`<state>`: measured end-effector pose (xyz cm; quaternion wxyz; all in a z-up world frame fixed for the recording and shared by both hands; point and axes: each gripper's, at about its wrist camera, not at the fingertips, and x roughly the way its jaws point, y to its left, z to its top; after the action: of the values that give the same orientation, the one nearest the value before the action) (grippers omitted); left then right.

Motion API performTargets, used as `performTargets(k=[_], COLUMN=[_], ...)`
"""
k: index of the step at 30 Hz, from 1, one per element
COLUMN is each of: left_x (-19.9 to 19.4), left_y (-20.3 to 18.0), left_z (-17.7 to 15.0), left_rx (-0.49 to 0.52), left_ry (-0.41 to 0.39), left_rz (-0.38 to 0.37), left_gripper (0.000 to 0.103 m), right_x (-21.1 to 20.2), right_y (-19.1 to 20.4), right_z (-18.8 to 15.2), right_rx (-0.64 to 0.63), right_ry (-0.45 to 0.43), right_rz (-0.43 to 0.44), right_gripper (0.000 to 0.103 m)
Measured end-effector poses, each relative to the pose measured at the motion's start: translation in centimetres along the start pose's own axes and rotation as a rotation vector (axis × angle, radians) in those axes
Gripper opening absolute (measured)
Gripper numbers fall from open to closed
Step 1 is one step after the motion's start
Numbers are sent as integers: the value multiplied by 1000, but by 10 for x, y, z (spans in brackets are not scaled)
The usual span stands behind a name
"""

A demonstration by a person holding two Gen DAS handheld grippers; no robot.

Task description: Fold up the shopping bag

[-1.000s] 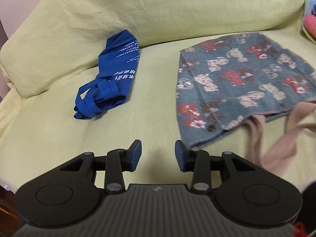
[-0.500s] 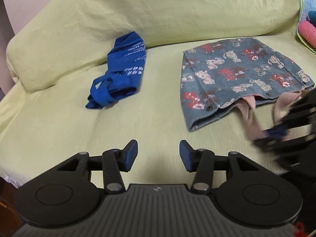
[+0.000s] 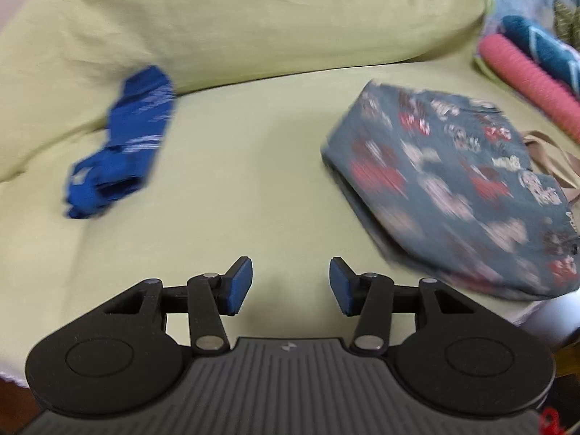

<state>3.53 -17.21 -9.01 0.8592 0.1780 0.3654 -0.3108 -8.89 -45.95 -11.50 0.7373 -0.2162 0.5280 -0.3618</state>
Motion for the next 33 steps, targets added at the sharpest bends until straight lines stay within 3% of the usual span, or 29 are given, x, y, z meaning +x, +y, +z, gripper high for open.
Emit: performTargets(k=[2, 4, 6, 8, 10, 12, 14, 16, 18, 22, 24, 25, 26, 27, 29, 30, 33], left_x=[10, 17, 23, 29, 43, 63, 88, 112, 137, 184, 202, 206, 206, 205, 200, 194, 175], left_y=[-4, -9, -11, -12, -14, -19, -26, -32, -38, -43, -45, -45, -46, -48, -53, -54, -39], left_z=[10, 21, 38, 61, 88, 112, 133, 148, 160, 171, 175, 176, 177, 177, 176, 173, 166], left_rx=[-24, -13, 19, 44, 73, 107, 127, 138, 137, 103, 70, 59, 61, 68, 91, 113, 82], left_ry=[12, 8, -10, -30, -36, -24, 12, 61, 101, 187, 211, 200, 179, 164, 137, 109, 43], left_rz=[-51, -87, -115, -154, -194, -225, -257, -279, -301, -361, -397, -413, -423, -439, -462, -453, -483], left_gripper=[57, 57, 57, 59, 63, 67, 67, 67, 68, 78, 78, 79, 75, 54, 45, 32, 21], right_x=[8, -3, -21, -42, -57, -54, -42, -27, -17, -6, -4, -4, -6, -8, -15, -18, -35], right_y=[-15, -23, -27, -36, -42, -40, -21, 1, 17, 36, 38, 38, 38, 35, 30, 26, 4], right_z=[-3, -9, -21, -43, -71, -100, -125, -136, -141, -145, -143, -141, -137, -130, -117, -111, -85], right_rx=[63, 141, 248, 456, 722, 999, 1219, 1353, 1452, 1641, 1705, 1723, 1713, 1685, 1630, 1606, 1459], right_ry=[27, 1, -17, -43, -72, -63, 10, 114, 159, 163, 158, 154, 131, 112, 92, 77, -63], right_rz=[1, 3, 25, 121, 299, 552, 762, 881, 946, 1011, 1041, 1054, 1055, 1034, 975, 949, 835], right_gripper=[70, 79, 82, 87, 93, 94, 94, 94, 94, 94, 91, 70, 36, 33, 21, 17, 12])
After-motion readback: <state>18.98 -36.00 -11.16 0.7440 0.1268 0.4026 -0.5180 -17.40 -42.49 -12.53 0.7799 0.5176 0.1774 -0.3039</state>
